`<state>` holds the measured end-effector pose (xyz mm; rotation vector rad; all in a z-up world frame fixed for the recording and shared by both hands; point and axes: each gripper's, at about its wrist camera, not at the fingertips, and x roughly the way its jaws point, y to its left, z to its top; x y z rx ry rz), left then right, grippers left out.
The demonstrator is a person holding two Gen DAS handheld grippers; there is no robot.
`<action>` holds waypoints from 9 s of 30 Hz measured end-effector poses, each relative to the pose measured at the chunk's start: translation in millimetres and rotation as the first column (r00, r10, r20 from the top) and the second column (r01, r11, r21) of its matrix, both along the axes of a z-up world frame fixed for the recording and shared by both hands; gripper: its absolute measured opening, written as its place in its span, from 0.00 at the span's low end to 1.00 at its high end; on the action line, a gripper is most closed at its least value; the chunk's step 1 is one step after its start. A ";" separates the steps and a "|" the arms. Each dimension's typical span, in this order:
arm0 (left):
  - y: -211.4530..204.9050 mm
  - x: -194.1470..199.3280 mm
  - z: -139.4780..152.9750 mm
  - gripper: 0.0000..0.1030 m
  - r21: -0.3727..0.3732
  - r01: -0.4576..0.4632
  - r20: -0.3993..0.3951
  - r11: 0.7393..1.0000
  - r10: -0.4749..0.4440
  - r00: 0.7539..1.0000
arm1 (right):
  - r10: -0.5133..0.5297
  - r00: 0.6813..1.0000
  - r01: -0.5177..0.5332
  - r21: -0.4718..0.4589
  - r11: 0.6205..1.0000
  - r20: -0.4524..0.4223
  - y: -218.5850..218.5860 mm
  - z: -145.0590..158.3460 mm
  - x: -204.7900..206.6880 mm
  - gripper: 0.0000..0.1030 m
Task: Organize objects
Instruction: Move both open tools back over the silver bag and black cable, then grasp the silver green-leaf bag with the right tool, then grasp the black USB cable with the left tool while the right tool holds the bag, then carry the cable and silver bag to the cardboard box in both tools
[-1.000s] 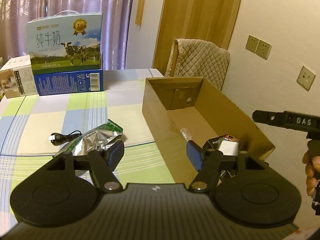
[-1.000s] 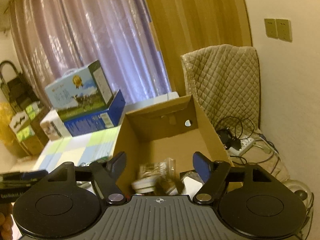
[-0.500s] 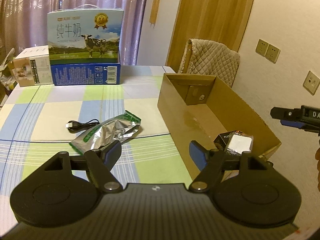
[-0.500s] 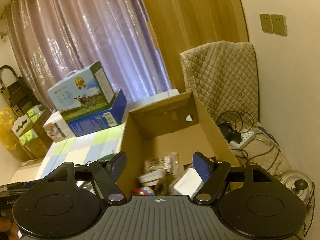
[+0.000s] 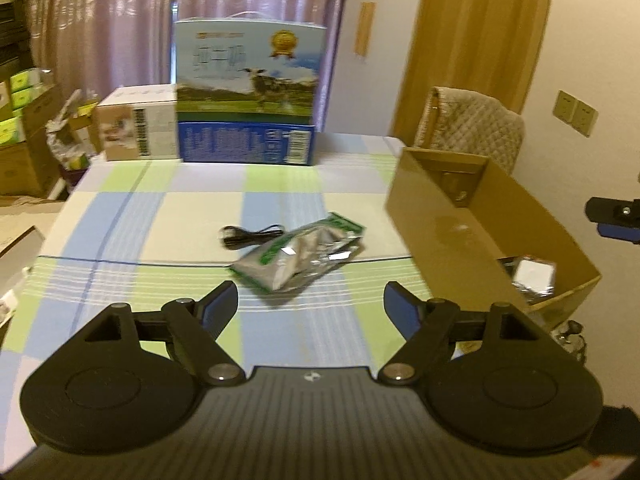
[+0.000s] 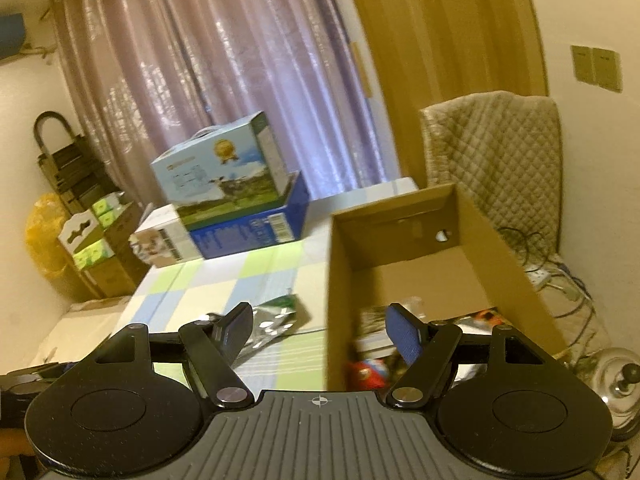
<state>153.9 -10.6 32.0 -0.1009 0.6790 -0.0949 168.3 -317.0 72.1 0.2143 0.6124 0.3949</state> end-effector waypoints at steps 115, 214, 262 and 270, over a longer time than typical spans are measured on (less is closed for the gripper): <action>119.0 169.4 -121.2 0.88 0.088 -0.066 -0.119 0.994 0.076 0.990 | 0.165 0.961 -0.225 -0.282 0.933 -0.220 241.5 -200.2 204.5 0.48; 34.7 73.9 -144.7 0.14 0.079 0.063 -0.224 0.995 -0.044 0.974 | 0.152 0.942 -0.229 -0.241 0.943 -0.300 191.3 -192.9 59.2 0.45; -24.9 -53.7 -56.3 0.11 -0.068 0.030 -0.176 0.997 -0.042 0.983 | 0.144 0.972 -0.188 -0.245 0.951 -0.187 128.2 -110.2 -54.9 0.43; -42.8 -65.6 -44.9 0.11 -0.093 0.063 -0.157 0.994 -0.077 0.985 | 0.127 0.978 -0.166 -0.246 0.955 -0.166 110.3 -97.1 -71.1 0.43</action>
